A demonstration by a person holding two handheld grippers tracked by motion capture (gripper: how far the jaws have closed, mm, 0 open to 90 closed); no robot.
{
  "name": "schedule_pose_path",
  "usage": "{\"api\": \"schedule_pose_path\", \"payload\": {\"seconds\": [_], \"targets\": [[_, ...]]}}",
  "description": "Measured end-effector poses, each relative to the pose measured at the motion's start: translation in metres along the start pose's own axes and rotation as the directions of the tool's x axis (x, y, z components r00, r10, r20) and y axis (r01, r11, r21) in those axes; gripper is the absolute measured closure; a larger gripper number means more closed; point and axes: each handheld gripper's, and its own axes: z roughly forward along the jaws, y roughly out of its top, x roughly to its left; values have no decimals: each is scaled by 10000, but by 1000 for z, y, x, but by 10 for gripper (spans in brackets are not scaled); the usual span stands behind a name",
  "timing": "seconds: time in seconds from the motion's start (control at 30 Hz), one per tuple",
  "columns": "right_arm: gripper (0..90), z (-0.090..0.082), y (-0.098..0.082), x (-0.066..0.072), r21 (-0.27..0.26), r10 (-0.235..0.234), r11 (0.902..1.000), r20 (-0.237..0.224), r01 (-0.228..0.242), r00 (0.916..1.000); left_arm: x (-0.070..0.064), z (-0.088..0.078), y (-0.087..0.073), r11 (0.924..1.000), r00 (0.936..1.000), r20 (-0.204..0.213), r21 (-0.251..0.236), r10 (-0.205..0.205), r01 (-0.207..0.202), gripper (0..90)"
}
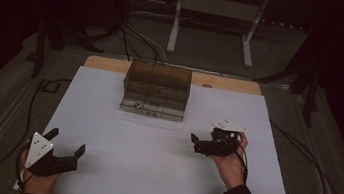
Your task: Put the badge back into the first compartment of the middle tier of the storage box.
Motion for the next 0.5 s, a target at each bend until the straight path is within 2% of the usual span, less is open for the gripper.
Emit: {"api": "schedule_pose_path", "payload": {"seconds": [0.1,0.3,0.5], "targets": [[0,-8,-9,-5,-83,226,9997,33,-226,9997,0,0,0,10000,10000,-8,-12,-11,11,3],[0,-26,-28,-10,-574,238,9981,279,-222,9993,1,2,0,10000,10000,-5,-24,-56,56,4],[0,-35,-51,-18,-880,664,9941,335,-633,9972,1,4,1,9999,10000,-11,-70,-75,75,4]]}}
